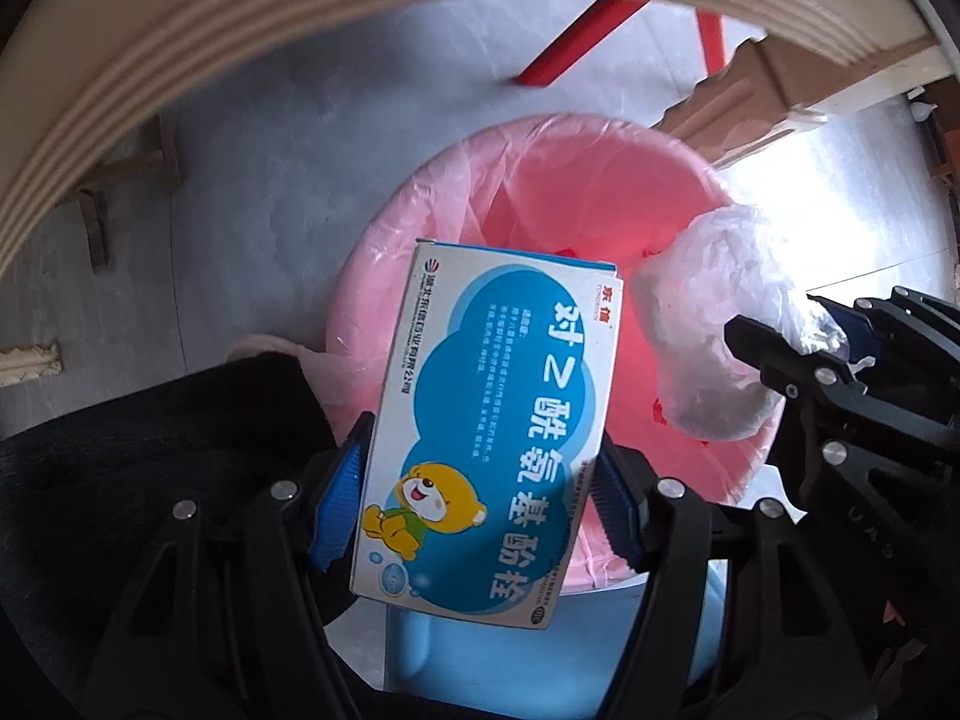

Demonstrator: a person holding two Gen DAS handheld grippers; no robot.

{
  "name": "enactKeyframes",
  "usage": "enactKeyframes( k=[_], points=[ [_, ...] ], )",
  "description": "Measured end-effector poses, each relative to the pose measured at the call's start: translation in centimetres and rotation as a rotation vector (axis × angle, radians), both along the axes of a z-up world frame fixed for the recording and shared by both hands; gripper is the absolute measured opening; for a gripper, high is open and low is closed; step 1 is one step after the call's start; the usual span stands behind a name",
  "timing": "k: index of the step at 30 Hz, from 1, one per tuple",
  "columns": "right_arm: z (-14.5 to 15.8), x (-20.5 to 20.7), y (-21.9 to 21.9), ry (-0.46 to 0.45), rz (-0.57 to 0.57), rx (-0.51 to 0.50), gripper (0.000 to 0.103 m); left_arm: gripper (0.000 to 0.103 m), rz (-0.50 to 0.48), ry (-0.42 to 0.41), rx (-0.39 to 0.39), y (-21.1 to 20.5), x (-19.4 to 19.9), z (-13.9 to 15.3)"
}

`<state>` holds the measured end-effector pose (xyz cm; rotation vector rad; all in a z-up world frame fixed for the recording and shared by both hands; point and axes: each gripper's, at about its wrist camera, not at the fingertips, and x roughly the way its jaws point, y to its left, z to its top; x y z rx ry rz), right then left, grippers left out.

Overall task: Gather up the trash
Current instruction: 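Open left tool to drop the box while right tool drops the bag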

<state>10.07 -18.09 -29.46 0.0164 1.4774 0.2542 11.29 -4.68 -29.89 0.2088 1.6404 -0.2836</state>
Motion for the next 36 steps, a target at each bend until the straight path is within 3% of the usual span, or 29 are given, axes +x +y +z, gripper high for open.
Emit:
enactKeyframes(
  k=[8,17,19,22,28,36],
  points=[
    [-3.7,0.7,-0.1,0.093,0.014,-0.024,0.024,0.065,0.012,0.114,0.009,-0.8,1.0,-4.0],
    [-4.9,0.5,-0.2,0.127,0.018,-0.025,0.025,0.065,-0.019,0.117,0.034,-1.7,1.7,-6.1],
    [-5.0,0.6,-0.3,0.124,0.017,-0.025,0.035,0.066,-0.009,0.128,0.038,-1.7,1.9,-6.6],
    [-5.1,0.8,-0.3,0.118,0.017,-0.046,0.040,0.072,-0.005,0.124,0.057,-1.2,1.7,-6.0],
    [-5.2,1.1,-0.9,0.114,-0.011,-0.056,0.057,0.074,0.004,0.123,0.083,-0.8,2.2,-6.4],
    [-4.8,1.1,-1.4,0.092,-0.019,-0.043,0.061,0.074,0.016,0.111,0.069,0.1,2.2,-5.6]
  ],
)
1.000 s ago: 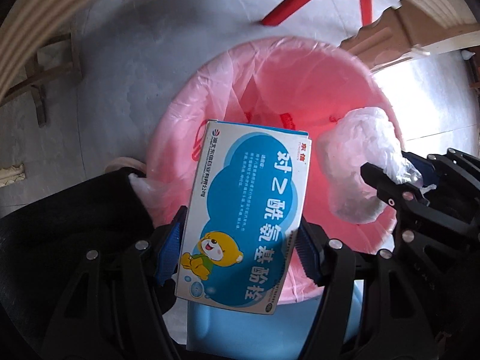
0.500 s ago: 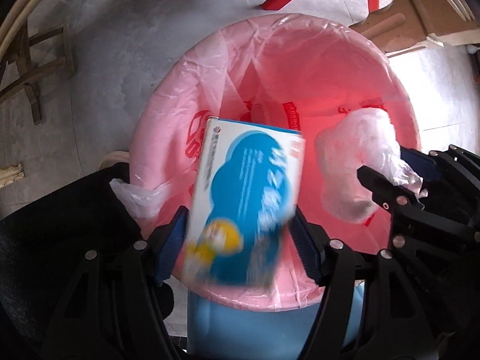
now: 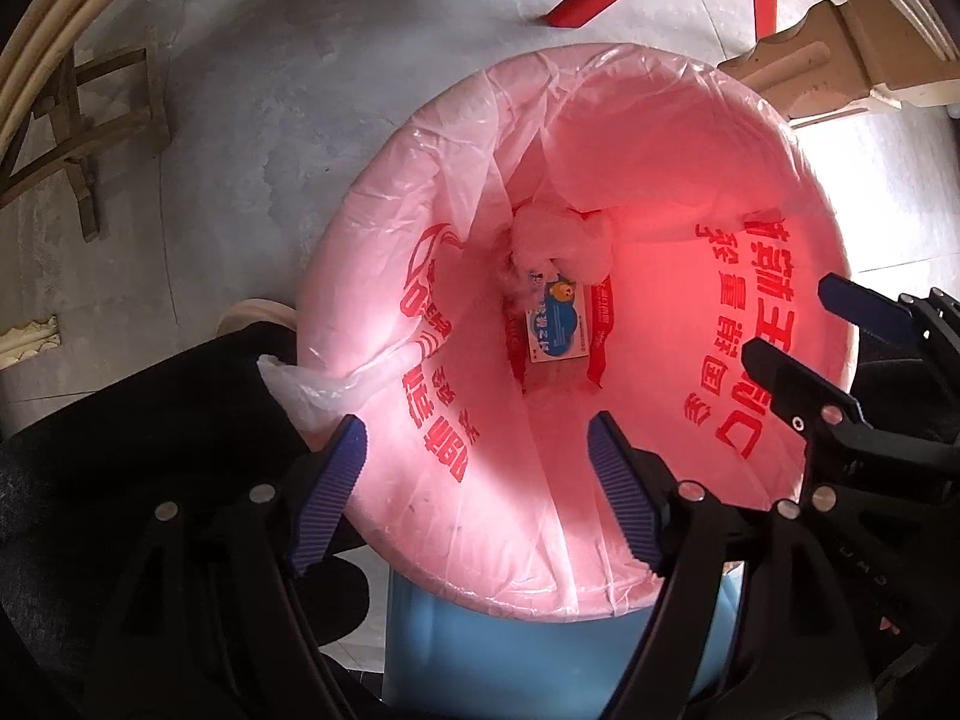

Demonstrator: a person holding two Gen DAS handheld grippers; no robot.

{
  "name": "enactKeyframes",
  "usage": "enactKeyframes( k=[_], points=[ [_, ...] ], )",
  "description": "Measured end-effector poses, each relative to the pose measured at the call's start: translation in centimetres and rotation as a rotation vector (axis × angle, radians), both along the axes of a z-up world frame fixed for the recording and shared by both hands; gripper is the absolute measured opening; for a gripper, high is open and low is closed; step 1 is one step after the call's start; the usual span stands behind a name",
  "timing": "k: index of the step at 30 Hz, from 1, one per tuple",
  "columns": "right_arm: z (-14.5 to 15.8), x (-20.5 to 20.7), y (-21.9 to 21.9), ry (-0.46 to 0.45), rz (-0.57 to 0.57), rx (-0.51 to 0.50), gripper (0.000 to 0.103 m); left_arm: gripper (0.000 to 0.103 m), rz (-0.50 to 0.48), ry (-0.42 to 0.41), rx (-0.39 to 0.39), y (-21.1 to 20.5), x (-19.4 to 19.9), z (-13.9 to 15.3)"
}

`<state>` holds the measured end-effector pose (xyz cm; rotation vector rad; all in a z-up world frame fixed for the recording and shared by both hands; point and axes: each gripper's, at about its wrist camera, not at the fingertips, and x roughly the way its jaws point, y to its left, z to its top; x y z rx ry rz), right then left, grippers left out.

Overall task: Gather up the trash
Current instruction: 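Open left tool to drop the box while right tool drops the bag, then move both tools back toward the table items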

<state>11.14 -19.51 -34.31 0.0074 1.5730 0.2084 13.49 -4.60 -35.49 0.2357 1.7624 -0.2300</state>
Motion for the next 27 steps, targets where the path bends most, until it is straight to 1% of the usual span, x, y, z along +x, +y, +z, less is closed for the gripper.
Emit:
enactKeyframes(
  k=[2,10,14,17,19,20,22,23,24,26,27],
  points=[
    [0.1,-0.2,0.1,-0.002,0.001,-0.001,0.061,0.075,0.004,-0.007,-0.002,-0.1,-0.7,1.0],
    [1.7,-0.7,0.7,-0.040,0.019,0.003,0.061,0.075,-0.005,-0.055,0.003,0.3,-1.4,2.6],
    [3.7,-1.4,0.5,-0.075,0.011,0.024,0.061,0.075,-0.018,-0.121,0.003,0.7,-2.0,5.0],
    [6.2,-2.1,0.3,-0.127,0.004,0.040,0.061,0.075,-0.035,-0.197,-0.001,1.1,-3.0,7.9],
    [8.4,-2.5,0.2,-0.168,-0.001,0.055,0.061,0.075,-0.049,-0.263,0.000,1.2,-3.5,10.4],
    [9.6,-2.7,0.2,-0.187,-0.005,0.069,0.061,0.075,-0.057,-0.301,-0.011,1.4,-3.9,12.2],
    [12.4,-3.1,0.1,-0.235,-0.011,0.097,0.061,0.075,-0.058,-0.351,-0.025,1.7,-4.3,14.9],
    [13.9,-3.4,0.0,-0.263,-0.014,0.115,0.061,0.075,-0.057,-0.381,-0.032,2.0,-4.4,16.5],
    [15.0,-3.5,-0.1,-0.284,-0.016,0.130,0.061,0.075,-0.050,-0.437,-0.045,2.5,-4.5,19.1],
    [18.6,-3.8,-0.3,-0.346,-0.024,0.173,0.061,0.076,-0.044,-0.514,-0.052,3.0,-4.5,22.4],
    [19.9,-3.7,-0.3,-0.367,-0.026,0.183,0.061,0.079,-0.037,-0.559,-0.052,3.4,-4.4,24.7]
  ],
)
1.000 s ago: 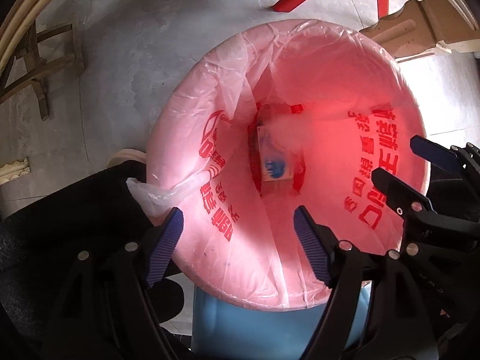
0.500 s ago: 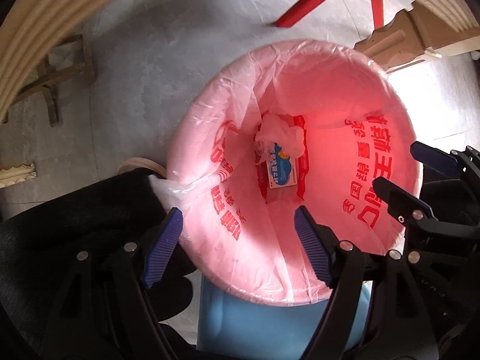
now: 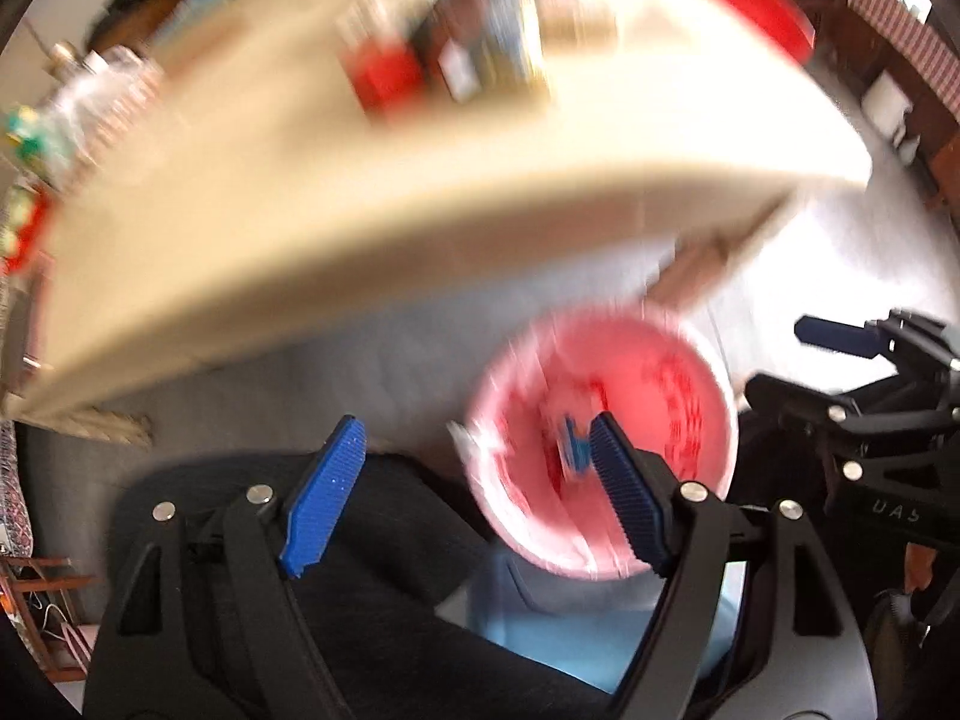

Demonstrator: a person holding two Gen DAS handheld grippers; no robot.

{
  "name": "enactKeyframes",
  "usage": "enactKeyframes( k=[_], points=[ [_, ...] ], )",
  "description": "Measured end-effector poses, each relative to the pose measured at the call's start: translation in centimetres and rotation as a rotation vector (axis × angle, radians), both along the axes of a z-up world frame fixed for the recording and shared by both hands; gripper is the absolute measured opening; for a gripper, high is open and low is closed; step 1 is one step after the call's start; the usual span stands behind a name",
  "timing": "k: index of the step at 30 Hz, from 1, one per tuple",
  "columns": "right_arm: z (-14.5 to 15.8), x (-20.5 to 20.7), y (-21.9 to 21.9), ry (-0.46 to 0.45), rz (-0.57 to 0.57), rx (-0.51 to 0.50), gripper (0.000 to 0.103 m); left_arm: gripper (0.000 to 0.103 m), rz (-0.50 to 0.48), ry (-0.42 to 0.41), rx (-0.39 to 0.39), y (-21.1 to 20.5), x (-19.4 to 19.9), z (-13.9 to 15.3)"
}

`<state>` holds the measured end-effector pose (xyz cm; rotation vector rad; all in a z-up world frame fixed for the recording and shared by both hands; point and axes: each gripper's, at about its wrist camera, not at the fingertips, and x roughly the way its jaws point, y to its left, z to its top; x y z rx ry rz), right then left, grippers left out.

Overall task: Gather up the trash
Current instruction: 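Move both tools back toward the table items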

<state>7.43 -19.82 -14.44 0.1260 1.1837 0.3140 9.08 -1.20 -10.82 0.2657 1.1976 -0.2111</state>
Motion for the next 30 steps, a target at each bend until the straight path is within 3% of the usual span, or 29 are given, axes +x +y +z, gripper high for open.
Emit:
enactKeyframes(
  k=[4,9,12,16,22,30],
  points=[
    [7.6,0.7,-0.2,-0.141,-0.008,0.042,0.064,0.082,0.032,-0.153,-0.028,1.4,1.0,8.0],
    [16.7,2.7,-0.4,-0.303,-0.009,0.024,0.065,0.083,0.057,-0.244,-0.044,2.2,3.6,16.0],
    [21.0,4.2,-1.1,-0.376,-0.032,0.018,0.088,0.083,0.057,-0.294,-0.031,2.2,5.1,19.9],
    [25.3,5.8,-1.7,-0.444,-0.061,0.002,0.088,0.084,0.067,-0.329,-0.031,1.8,7.2,23.6],
    [28.2,7.8,-2.5,-0.471,-0.088,0.009,0.088,0.084,0.082,-0.345,-0.040,1.4,9.8,26.1],
    [27.2,11.6,-2.9,-0.421,-0.111,-0.006,0.088,0.084,0.083,-0.219,-0.056,0.2,15.3,22.8]
  ],
)
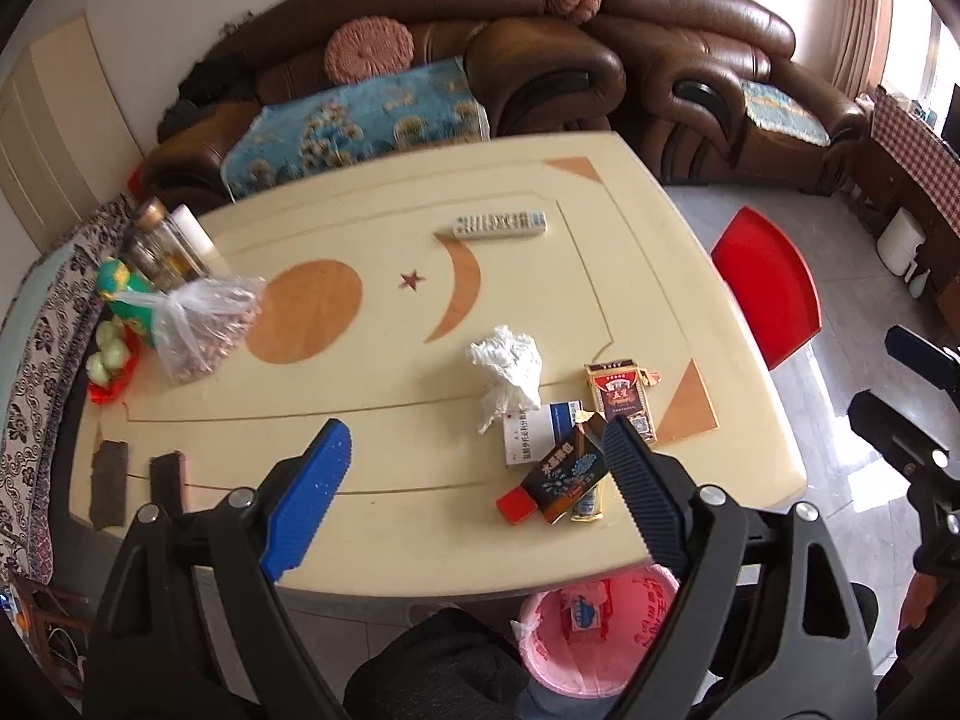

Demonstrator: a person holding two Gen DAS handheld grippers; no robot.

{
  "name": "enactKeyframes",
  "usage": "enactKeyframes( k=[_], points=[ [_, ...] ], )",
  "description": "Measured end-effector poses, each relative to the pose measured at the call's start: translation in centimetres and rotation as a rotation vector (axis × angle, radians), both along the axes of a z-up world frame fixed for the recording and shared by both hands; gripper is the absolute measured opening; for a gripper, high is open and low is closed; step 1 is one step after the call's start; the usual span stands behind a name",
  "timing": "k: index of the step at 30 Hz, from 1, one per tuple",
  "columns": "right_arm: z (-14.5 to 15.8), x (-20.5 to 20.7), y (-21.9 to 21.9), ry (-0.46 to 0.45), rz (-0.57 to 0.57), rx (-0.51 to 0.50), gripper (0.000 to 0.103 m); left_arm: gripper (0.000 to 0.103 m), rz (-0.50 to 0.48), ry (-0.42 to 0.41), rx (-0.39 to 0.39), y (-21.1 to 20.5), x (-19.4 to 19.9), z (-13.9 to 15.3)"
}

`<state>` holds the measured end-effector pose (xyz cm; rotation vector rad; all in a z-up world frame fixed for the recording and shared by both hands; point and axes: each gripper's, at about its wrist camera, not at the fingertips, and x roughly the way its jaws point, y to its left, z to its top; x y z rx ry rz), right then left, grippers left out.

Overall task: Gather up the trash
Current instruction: 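Move both tools back toward the table items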

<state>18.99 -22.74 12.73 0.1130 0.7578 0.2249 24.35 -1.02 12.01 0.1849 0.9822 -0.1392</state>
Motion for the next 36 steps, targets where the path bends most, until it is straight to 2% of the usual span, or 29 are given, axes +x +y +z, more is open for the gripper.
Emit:
enactKeyframes(
  k=[4,18,29,36],
  points=[
    [-1.6,2.4,-0.4,0.042,-0.013,-0.003,0.088,0.084,0.009,0.060,0.008,-0.3,2.8,-2.3],
    [-7.1,9.5,0.1,0.170,-0.013,-0.015,0.088,0.084,0.022,0.194,0.022,-1.4,10.5,-8.2],
    [-15.6,14.5,1.9,0.364,0.013,-0.039,0.088,0.084,0.023,0.333,0.046,-3.0,15.0,-15.3],
    [-20.6,17.3,2.7,0.481,0.003,-0.031,0.088,0.084,0.032,0.403,0.039,-3.1,17.0,-18.7]
  ],
)
